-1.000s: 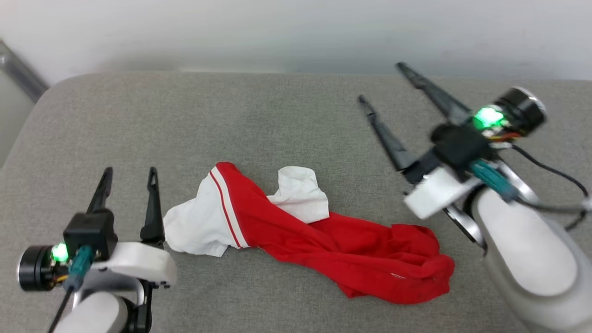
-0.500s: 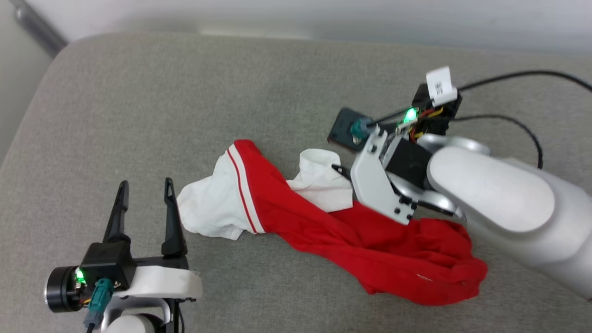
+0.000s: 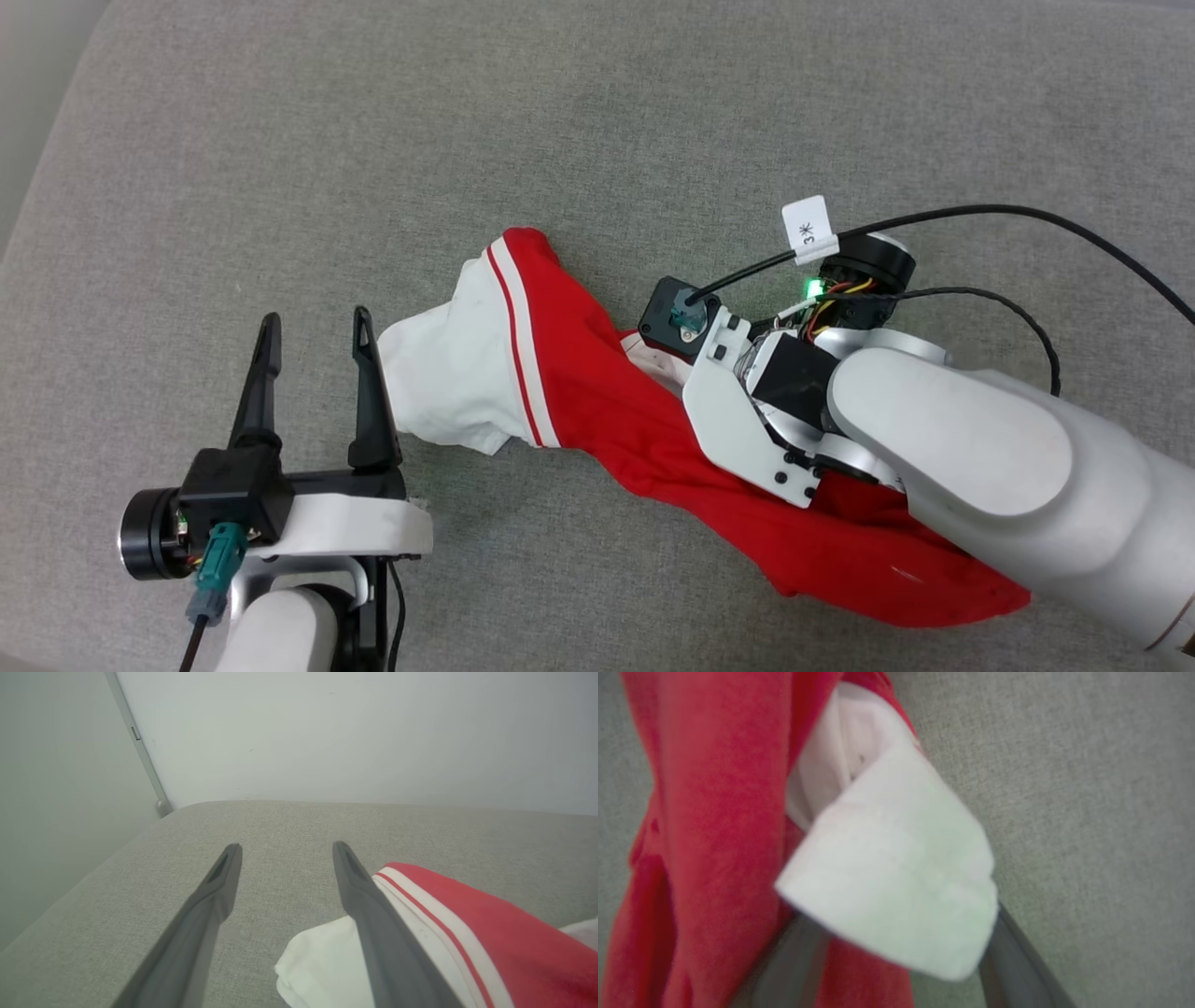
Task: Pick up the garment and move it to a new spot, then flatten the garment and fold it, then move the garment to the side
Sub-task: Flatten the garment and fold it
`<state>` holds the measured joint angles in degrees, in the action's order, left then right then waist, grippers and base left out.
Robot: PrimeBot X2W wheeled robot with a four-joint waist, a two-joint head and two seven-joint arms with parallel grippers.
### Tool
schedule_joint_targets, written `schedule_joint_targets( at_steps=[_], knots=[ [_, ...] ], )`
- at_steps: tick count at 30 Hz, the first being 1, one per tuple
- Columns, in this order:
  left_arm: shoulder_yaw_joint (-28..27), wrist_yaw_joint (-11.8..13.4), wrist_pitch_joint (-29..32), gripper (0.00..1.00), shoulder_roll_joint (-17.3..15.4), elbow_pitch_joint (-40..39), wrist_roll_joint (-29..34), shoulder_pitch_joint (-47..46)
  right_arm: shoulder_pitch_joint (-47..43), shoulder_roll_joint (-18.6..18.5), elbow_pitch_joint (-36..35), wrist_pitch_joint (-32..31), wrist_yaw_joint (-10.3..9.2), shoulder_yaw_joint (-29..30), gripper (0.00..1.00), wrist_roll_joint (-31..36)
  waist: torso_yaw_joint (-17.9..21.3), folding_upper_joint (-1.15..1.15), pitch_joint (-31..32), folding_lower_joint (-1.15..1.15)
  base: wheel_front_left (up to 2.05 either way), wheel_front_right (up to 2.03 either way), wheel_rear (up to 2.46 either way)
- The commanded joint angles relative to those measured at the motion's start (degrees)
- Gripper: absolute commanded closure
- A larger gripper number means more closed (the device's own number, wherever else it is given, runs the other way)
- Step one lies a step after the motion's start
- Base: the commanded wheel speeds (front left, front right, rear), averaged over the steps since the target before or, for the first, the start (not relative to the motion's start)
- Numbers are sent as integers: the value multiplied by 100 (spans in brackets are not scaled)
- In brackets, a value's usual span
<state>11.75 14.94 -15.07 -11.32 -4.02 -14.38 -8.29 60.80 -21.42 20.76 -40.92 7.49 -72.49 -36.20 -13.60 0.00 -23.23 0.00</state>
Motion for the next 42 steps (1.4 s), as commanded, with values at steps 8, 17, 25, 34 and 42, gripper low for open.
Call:
schedule_joint_targets(
  at_steps=[8,17,25,34,42],
  knots=[
    [-465,-412,-15,0,353,165,374,83,74,-139,96,1075,-4,-84,100,-66,197,0,245,0,0,0,0],
    [-771,-617,-15,0,540,157,583,468,341,-689,32,2967,-3,39,100,-548,491,0,802,0,0,0,0],
    [-854,-722,-15,0,649,141,671,673,-657,-1245,284,3598,-3,903,100,-1314,621,0,955,0,0,0,0],
    [-944,-840,-15,0,744,215,744,685,-1915,-1483,1744,3723,-3,1826,100,-2040,641,0,920,0,0,0,0],
    [-986,-930,-15,0,765,391,823,786,-2377,-1190,2378,3891,-4,2035,80,-2306,770,0,1088,0,0,0,0]
  ],
)
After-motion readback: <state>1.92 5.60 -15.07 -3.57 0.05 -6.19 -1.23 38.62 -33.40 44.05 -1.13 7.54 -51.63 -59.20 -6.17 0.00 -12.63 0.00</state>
